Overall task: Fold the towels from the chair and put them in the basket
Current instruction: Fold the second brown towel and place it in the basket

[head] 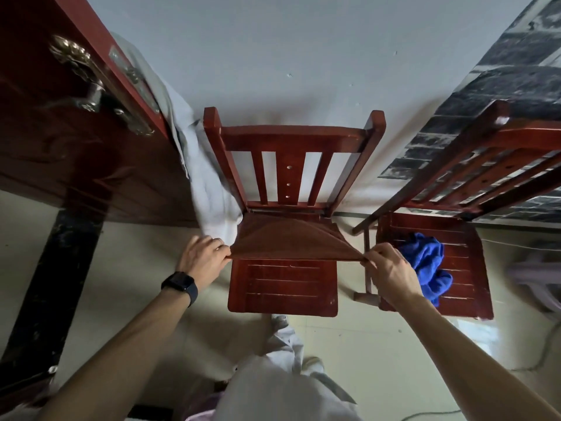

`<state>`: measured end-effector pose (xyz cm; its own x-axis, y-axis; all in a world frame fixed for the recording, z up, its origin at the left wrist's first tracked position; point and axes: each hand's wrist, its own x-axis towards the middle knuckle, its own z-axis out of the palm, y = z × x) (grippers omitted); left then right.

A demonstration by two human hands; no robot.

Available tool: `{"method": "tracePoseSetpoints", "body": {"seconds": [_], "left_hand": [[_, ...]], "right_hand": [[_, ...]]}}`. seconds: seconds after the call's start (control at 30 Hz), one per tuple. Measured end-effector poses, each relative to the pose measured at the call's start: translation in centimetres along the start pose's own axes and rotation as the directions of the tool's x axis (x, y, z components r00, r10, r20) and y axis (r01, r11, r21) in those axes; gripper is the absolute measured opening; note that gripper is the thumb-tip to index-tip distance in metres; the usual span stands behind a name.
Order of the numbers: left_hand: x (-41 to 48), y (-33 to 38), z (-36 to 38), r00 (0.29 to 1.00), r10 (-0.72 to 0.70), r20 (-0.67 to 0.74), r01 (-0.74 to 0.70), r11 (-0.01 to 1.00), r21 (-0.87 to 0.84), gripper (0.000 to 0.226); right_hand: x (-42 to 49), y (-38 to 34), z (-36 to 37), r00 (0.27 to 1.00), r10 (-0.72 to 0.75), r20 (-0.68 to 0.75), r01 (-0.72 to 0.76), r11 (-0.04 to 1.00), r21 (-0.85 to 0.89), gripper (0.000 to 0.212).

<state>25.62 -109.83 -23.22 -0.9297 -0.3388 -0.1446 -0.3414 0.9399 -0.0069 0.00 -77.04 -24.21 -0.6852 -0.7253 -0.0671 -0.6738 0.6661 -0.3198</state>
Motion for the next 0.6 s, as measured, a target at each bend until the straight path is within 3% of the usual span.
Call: {"method": "tracePoseSetpoints", "body": {"seconds": [0.13,0.23,0.33,0.43,0.5,0.6], "left_hand": [[-3.4,1.9,5.5,0.970,-0.053,0.238,0.052,0.999,0.011,0.019],[-6.0,3.7,9.0,0.902,-0.099,0.419,0.085,0.995,0.053,0.012],[-8.3,5.1,12.2,0.849,-0.103,0.518,0.065,0.994,0.091,0.028],[-9.2,5.3,14.0,0.819,-0.131,0.558,0.174,0.984,-0.024,0.029],[-9.1,4.6,15.3,0.804,-0.172,0.570,0.326,0.928,-0.180,0.024],[-7.8,3.3,17.3,0.724,-0.259,0.640,0.597,0.700,-0.392,0.020]], "right_hand": [[-4.5,1.3,5.7,0.984,0.090,0.151,-0.094,0.995,0.018,0.020],[-8.0,2.3,10.1,0.951,0.164,0.262,-0.177,0.984,0.029,0.018],[-11.0,2.4,12.9,0.863,0.273,0.426,-0.309,0.951,0.017,0.014],[-12.6,2.3,15.0,0.784,0.339,0.519,-0.448,0.889,0.095,0.014],[-12.5,2.4,16.0,0.736,0.435,0.518,-0.598,0.777,0.198,0.010],[-10.8,2.7,17.3,0.642,0.533,0.550,-0.744,0.606,0.282,0.007]]}}
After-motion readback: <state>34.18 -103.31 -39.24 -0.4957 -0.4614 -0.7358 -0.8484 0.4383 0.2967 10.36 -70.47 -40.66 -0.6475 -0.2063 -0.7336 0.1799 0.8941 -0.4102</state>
